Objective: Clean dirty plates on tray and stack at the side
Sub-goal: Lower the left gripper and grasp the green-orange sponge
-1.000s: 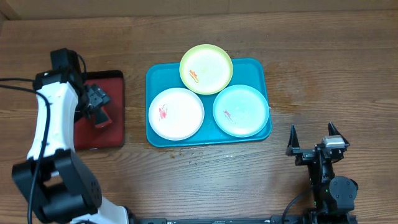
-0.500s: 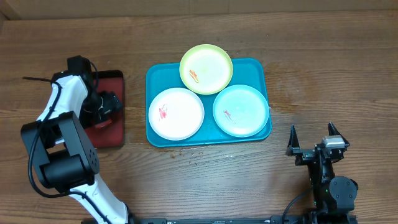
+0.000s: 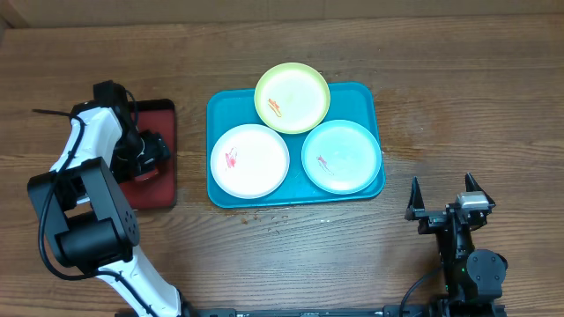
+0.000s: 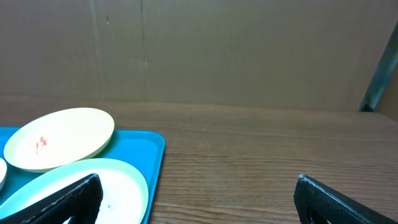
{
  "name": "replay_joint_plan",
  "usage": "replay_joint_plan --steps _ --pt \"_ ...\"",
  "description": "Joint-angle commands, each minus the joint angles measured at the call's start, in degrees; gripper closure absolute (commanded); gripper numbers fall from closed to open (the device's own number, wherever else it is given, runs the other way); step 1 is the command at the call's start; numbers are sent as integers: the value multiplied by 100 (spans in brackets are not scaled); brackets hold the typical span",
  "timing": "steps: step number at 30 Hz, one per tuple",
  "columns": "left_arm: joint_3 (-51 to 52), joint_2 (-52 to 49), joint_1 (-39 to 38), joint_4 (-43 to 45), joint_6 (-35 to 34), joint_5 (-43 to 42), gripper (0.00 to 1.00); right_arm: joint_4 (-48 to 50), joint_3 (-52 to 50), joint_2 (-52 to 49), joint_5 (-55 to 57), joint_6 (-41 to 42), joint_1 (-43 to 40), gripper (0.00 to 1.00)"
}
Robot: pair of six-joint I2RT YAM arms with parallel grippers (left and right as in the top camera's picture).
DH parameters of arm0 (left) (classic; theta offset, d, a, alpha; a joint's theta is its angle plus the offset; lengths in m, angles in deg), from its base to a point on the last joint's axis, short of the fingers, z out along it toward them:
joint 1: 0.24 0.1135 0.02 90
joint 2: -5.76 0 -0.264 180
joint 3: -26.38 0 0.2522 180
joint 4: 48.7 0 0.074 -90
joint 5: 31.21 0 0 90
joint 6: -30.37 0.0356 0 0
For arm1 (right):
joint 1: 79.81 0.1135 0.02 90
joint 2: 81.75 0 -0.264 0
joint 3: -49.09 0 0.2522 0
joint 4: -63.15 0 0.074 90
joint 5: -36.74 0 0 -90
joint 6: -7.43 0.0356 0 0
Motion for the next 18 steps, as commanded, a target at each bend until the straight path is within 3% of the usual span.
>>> replay_joint_plan --steps 1,7,18 --pt "85 -116 118 61 11 76 20 35 -59 50 52 -2 15 0" --pt "164 -116 177 142 9 52 34 35 -59 52 52 -2 15 0" --pt "278 -120 177 264 13 -227 29 37 -59 50 52 -4 15 0"
